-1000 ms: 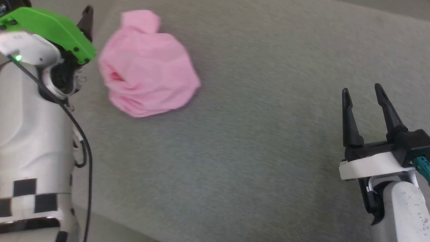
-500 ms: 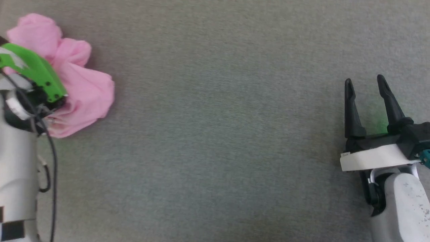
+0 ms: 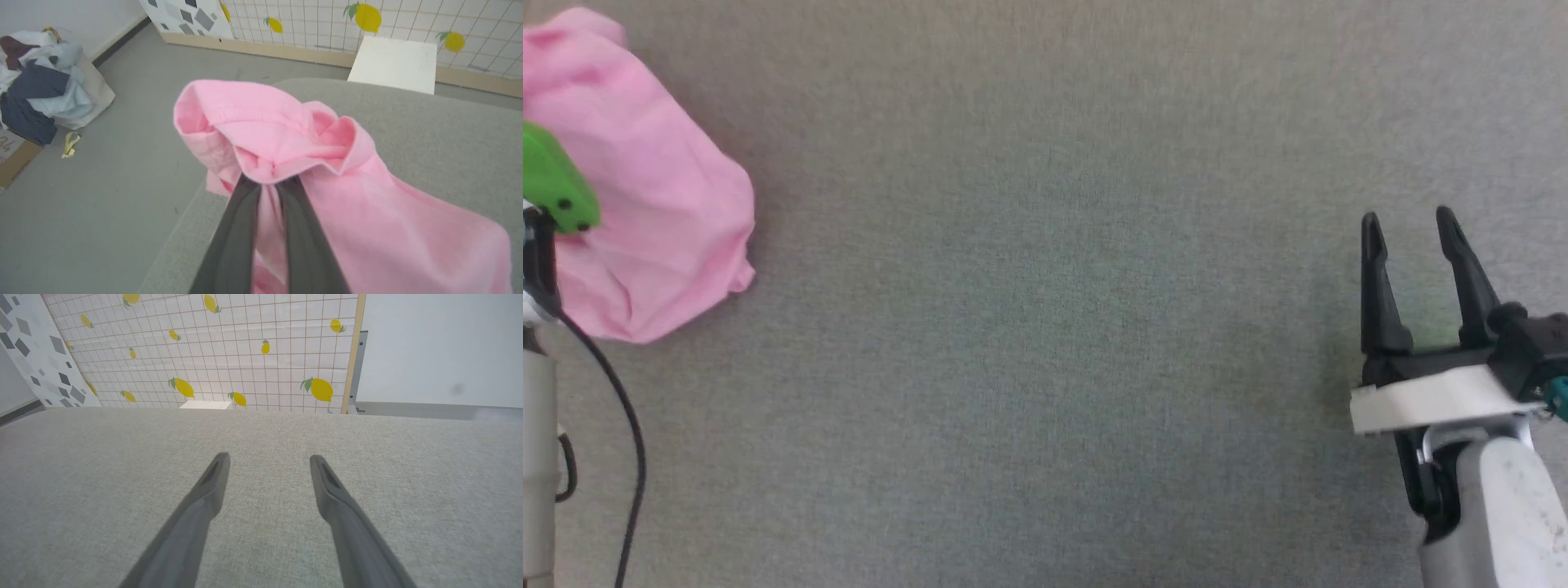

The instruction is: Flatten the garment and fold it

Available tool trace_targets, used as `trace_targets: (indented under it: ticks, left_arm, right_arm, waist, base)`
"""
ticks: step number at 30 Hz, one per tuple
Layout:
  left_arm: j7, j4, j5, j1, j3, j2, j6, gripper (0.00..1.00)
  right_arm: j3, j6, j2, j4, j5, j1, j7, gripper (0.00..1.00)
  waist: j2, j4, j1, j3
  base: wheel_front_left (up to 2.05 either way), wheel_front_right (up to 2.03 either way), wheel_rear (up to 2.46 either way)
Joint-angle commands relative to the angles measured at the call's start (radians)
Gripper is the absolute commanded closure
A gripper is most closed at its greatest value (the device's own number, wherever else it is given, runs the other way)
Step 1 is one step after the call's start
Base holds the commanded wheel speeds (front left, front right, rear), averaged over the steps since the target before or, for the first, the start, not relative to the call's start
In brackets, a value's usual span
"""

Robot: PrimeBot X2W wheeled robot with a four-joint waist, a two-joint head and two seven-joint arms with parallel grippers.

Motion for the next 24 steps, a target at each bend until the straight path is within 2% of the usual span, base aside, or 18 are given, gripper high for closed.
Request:
trace_targets:
  ticks: [1, 5, 9, 15, 24]
  left_arm:
    - [-0.088, 0.010, 0.025, -0.028, -0.006, 0.011, -0.016, 1.00]
    - [-0.274, 0.030, 0.055, -0.079, -0.038, 0.000, -0.056, 1.00]
    - [-0.375, 0.032, 0.073, -0.134, -0.084, -0.026, -0.090, 1.00]
    - [-0.432, 0.020, 0.070, -0.199, -0.164, -0.100, -0.142, 1.00]
    - [-0.445, 0.021, 0.010, -0.242, -0.260, -0.248, -0.199, 1.00]
  right_arm:
    - [-0.005, -0.002, 0.000, 0.007, 0.009, 0.023, -0.006, 0.00]
    - [-0.011, -0.002, 0.000, 0.016, 0.014, 0.064, -0.006, 0.00]
    - [-0.012, -0.002, 0.000, 0.022, 0.019, 0.096, -0.006, 0.00]
    - [-0.003, -0.002, 0.000, 0.029, 0.026, 0.138, -0.006, 0.00]
    - [0.022, -0.002, 0.000, 0.039, 0.027, 0.166, -0.006, 0.00]
  waist:
    - [0.0000, 0.013, 0.0000, -0.124]
    - [0.0000, 0.013, 0.0000, -0.210]
    - [0.0000, -0.003, 0.0000, -0.281]
    - [0.0000, -0.057, 0.0000, -0.352]
    - [0.0000, -0.175, 0.0000, -0.388]
  base:
    - [0.00, 0.00, 0.00]
    - [0.00, 0.00, 0.00]
    - [0.00, 0.00, 0.00]
    - [0.00, 0.00, 0.00]
    - [0.00, 0.00, 0.00]
